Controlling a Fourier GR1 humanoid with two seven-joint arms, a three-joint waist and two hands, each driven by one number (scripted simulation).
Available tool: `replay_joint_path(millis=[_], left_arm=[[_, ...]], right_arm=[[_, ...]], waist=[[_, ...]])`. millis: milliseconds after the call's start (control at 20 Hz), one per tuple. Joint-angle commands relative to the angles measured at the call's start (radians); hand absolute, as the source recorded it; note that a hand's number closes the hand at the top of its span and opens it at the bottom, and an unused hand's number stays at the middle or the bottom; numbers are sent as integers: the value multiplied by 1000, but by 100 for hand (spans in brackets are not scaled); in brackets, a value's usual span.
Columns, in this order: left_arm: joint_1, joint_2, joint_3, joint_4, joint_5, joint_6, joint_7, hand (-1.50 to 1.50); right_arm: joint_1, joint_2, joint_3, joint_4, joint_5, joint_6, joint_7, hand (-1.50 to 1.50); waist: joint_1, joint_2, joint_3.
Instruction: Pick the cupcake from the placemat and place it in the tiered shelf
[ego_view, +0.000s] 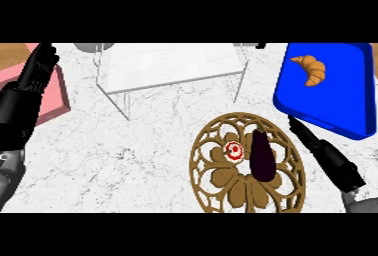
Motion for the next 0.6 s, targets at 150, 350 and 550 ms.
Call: replay_joint_path(millis=[150,350,550], left_arm=[[177,-113,8,151,125,16,138,0],[274,-193,-1,239,229,-11,202,0],[230,-232,22,377,255,-68,171,0]], right_arm=[[-91,-21,-176,-91,-58,-87,-61,150],[-49,-178,-242,11,101,-230,113,150],[-60,-51,-258,-12,-37,-175,130,-150]], waist=[[-19,12,-26],[-32,23,-33],[-19,14,-24]])
